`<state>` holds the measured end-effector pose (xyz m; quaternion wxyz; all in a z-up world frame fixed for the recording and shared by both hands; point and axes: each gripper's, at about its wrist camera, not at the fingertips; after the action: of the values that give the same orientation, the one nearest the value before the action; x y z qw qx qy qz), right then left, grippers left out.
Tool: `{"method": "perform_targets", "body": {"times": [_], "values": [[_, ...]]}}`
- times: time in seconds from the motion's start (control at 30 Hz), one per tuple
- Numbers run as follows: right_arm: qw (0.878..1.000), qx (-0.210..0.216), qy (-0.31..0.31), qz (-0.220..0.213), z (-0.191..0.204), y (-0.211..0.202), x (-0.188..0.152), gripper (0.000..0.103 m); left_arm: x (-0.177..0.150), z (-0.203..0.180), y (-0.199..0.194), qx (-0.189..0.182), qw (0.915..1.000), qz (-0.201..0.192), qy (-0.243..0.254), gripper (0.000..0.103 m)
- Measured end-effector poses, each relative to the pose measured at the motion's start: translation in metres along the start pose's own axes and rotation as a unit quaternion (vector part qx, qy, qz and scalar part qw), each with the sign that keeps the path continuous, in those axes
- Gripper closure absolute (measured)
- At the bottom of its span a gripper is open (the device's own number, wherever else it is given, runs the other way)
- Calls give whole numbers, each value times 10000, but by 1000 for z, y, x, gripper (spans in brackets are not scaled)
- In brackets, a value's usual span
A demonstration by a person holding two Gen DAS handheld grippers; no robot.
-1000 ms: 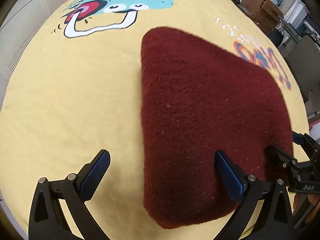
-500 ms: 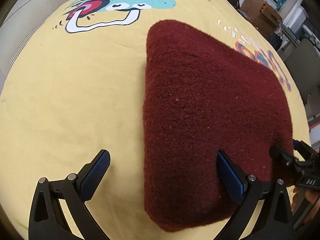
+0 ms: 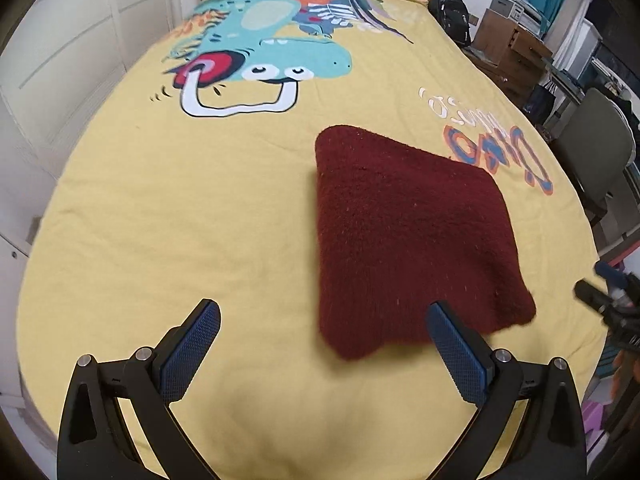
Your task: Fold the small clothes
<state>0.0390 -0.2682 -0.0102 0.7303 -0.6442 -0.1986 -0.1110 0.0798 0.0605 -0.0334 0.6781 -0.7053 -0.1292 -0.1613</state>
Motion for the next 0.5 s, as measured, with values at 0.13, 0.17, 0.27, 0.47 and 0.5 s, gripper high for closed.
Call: {"method": "perform_targets", "body": {"times": [0.13,0.17,0.27,0.47,0.5], "values": [[9998,-174,80,-87,-1,-26,-18,1,-24,-2,-20,185,9998,-94,45,1],[9998,-176,107,-58,-1,-29,-21,1,-29,-1,-21,222,9997,-96,39,1],[9996,-162,240,-26,-2,-36,-35,1,-44,3,-21,237,9997,-45,-51,1],[9990,-283,342,100,-6,-37,-55,1,-66,8,-13,293,9995,135,-66,1],[9989,-285,367,106,-7,-37,-57,1,-68,9,-12,300,9994,147,-90,1]]}}
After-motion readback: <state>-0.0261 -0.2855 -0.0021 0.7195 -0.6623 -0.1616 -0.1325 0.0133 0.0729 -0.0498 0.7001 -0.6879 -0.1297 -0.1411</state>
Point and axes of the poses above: each gripper's, at about its wrist camera, not at the fingertips, and y roughly the way its jaws point, z to its left, x to its top, and after that the axes turned 5 degrees about z, right-handed
